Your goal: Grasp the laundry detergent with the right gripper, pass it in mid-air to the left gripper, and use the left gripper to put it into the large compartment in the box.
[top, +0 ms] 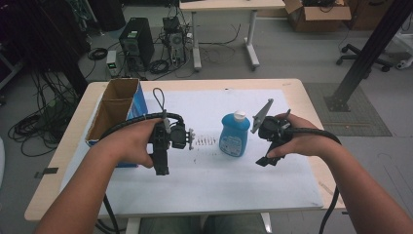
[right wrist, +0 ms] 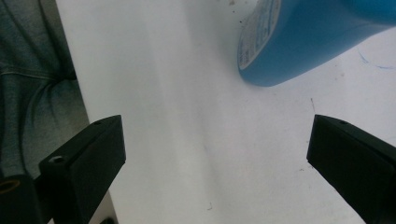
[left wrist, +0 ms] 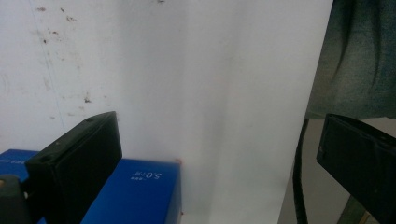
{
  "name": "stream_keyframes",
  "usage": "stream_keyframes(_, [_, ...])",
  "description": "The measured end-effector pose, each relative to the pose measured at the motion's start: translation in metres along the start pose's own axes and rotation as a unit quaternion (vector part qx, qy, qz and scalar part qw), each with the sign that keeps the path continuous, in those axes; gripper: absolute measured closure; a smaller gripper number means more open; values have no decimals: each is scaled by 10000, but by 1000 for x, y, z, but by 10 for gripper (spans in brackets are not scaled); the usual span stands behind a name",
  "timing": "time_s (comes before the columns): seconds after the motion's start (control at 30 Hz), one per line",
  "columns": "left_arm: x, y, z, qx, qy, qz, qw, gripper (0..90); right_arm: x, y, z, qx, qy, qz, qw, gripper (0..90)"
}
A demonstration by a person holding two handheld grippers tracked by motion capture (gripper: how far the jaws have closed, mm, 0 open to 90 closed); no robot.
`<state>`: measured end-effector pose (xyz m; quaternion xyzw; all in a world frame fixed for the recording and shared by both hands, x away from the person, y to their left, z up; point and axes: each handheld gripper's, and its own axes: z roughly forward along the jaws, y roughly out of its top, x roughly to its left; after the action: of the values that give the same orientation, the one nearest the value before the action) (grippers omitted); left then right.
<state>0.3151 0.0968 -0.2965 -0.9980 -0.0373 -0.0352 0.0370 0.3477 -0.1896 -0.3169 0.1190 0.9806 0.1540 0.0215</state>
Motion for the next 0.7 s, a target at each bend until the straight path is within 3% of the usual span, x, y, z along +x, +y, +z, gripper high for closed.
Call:
stream_keyframes(0.27, [0,0,-1,17,10,37,10000,4,-10,-10,8,-285,-53,203,9994,42])
stream_keyframes(0.7, [-4,0,1,39,-28,45,10000,4,-26,-20,22,-846,-15,518,9951,44])
